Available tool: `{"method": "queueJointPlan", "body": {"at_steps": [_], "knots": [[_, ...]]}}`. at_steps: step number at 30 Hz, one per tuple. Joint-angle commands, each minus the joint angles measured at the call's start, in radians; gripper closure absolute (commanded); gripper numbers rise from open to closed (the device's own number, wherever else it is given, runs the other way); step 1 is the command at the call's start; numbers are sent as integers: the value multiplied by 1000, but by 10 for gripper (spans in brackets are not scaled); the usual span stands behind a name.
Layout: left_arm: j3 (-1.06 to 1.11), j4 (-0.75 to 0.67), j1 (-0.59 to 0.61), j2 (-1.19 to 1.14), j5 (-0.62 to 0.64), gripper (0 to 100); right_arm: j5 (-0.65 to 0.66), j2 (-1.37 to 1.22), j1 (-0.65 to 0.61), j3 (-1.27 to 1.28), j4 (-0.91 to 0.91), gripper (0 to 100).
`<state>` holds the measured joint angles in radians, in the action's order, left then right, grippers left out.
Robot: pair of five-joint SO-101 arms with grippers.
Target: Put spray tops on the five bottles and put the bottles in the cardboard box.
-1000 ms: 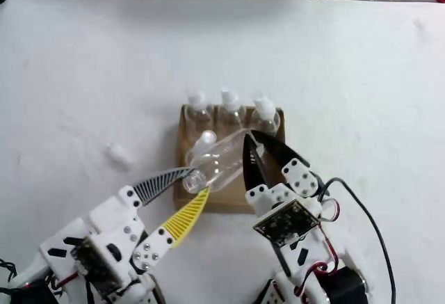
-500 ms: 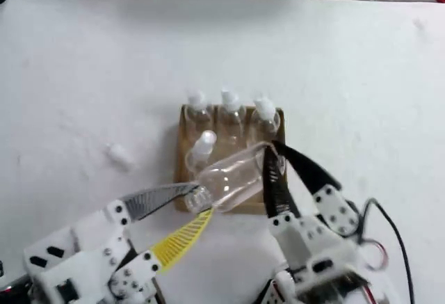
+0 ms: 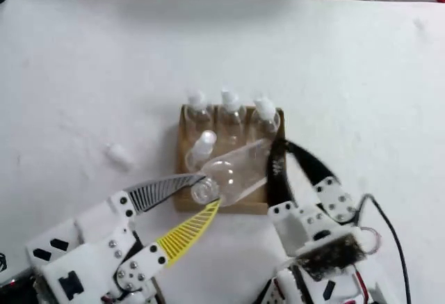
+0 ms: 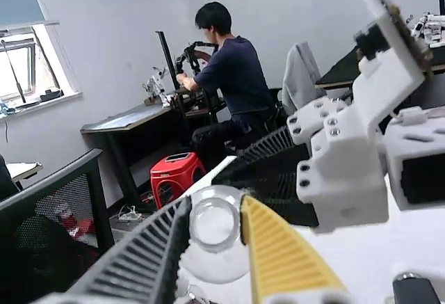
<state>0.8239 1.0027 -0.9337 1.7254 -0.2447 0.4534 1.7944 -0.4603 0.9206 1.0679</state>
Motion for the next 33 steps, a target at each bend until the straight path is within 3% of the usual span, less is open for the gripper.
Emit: {"method": "queueJointPlan", "body": {"at_steps": [1, 7, 15, 22, 27, 30, 33], "knots": [[-41, -78, -16, -28, -5, 979, 74, 5, -62, 5, 2, 982], [-35, -101, -18, -47, -3, 979, 89, 5, -73, 12, 2, 982], [-44, -180, -28, -236, -3, 979, 98, 5, -41, -8, 1, 982], [-11, -235, -19, -236, 12, 979, 31, 5, 406, -28, -42, 982], [123, -489, 142, -265, 278, 979, -227, 5, 670, 236, -186, 982], [146, -512, 180, -360, 327, 978, -330, 5, 771, 448, -325, 982], [147, -525, 183, -478, 327, 978, -370, 5, 774, 643, -493, 982]]}}
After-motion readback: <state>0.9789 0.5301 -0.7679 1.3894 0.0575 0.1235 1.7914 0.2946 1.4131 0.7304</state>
